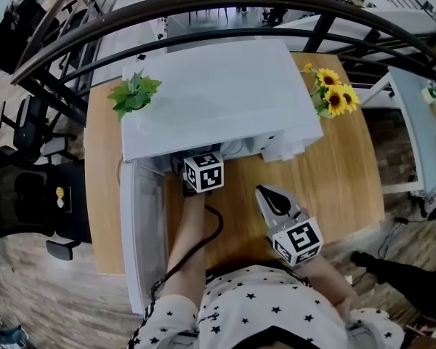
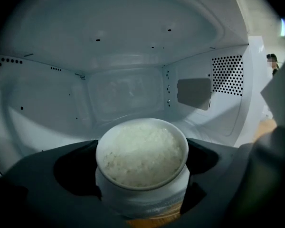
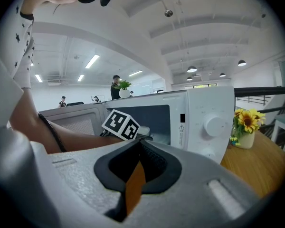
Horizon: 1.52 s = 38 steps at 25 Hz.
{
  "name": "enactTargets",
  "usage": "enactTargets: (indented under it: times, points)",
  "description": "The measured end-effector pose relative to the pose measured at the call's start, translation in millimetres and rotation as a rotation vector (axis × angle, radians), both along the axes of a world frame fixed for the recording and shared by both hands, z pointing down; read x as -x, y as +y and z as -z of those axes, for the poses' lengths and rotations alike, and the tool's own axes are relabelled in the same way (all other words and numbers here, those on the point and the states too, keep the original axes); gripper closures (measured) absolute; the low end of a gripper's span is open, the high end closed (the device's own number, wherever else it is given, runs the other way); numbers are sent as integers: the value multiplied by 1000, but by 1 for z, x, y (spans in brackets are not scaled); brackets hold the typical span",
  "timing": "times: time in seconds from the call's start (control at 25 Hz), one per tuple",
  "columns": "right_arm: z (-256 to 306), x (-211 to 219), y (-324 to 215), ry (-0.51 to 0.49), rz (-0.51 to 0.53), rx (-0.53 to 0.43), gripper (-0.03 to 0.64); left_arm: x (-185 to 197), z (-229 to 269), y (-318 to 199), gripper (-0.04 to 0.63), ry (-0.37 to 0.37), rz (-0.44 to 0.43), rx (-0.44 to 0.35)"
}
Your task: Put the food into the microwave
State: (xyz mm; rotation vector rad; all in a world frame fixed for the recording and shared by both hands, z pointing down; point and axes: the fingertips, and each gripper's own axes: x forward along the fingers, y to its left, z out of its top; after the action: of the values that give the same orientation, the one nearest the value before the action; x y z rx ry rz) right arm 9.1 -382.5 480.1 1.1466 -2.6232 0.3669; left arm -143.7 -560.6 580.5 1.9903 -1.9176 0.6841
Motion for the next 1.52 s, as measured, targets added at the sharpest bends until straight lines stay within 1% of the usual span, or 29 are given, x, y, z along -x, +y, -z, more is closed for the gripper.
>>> enactTargets:
  times: [0.16,0.4,0.48,0.68,0.76,0.8,1.0,1.16,1.36,1.52]
  points:
    - [2,-2,9,-2,3,-9,611,0,7,10,74,11,13,-14]
    - [6,-12,30,-10,-16,-16,611,-5,26,37,74,61,23,-50]
    - [9,-15,39,-10,-10,-24,611,-8,34,50,75,84,24,-61]
    - [16,-22,67,-17,-9,-38,611,-16,51,89,78,170,25,-84]
    - [19,-25,79,-18,-6,-46,611,-21,56,105,89,180,23,-89]
    - [20,-27,85,-20,-5,-49,611,-23,59,114,116,179,29,-94]
    - [28,-35,115,-29,6,-75,611,-25,72,161,331,178,94,-131]
    - [32,-43,141,-33,6,-89,611,-31,82,202,418,182,117,-152]
    - [36,-55,172,-39,5,-112,611,-45,92,252,531,178,115,-178]
    - [44,-65,200,-50,-3,-132,611,-61,107,294,564,178,80,-202]
